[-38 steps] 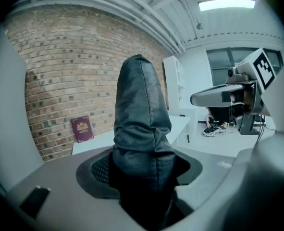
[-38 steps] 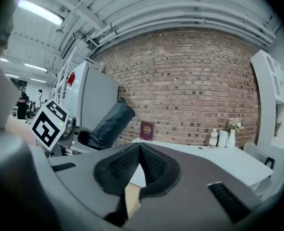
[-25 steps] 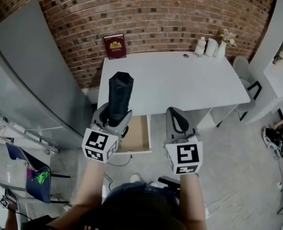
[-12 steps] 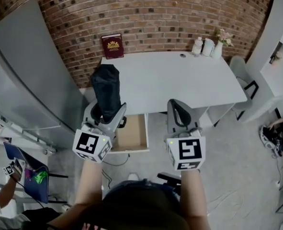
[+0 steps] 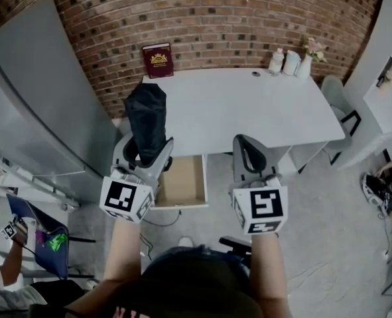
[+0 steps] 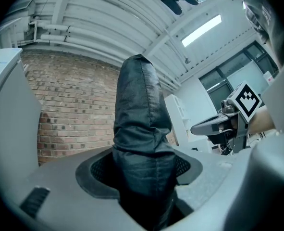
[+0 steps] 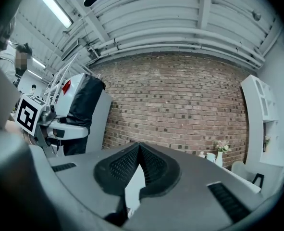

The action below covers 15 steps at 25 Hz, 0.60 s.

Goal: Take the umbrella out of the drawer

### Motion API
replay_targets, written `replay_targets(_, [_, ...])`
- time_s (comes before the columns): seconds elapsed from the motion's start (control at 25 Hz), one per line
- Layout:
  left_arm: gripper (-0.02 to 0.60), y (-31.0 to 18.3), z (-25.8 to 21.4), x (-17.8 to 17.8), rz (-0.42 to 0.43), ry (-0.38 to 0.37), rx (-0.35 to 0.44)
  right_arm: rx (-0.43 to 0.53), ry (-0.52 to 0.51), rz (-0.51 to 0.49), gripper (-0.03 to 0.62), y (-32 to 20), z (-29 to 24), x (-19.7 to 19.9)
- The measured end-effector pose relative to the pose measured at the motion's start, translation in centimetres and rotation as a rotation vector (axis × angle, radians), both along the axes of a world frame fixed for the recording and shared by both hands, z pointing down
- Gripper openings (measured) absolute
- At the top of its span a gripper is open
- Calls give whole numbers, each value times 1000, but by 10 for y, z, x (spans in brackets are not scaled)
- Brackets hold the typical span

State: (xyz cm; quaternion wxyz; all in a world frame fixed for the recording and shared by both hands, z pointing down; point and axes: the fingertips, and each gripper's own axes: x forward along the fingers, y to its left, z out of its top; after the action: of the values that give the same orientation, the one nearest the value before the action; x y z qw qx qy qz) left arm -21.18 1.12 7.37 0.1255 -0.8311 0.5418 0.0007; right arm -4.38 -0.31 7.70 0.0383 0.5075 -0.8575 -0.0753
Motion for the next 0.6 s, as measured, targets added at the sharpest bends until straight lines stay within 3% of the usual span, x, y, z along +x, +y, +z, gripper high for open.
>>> replay_targets(0.2, [268, 2, -3, 2, 12, -17, 8, 4, -3, -9, -9, 0, 3, 1])
replay_targets(0.6, [268, 8, -11, 4, 32, 29, 16, 11, -10, -19, -9, 7, -1, 6])
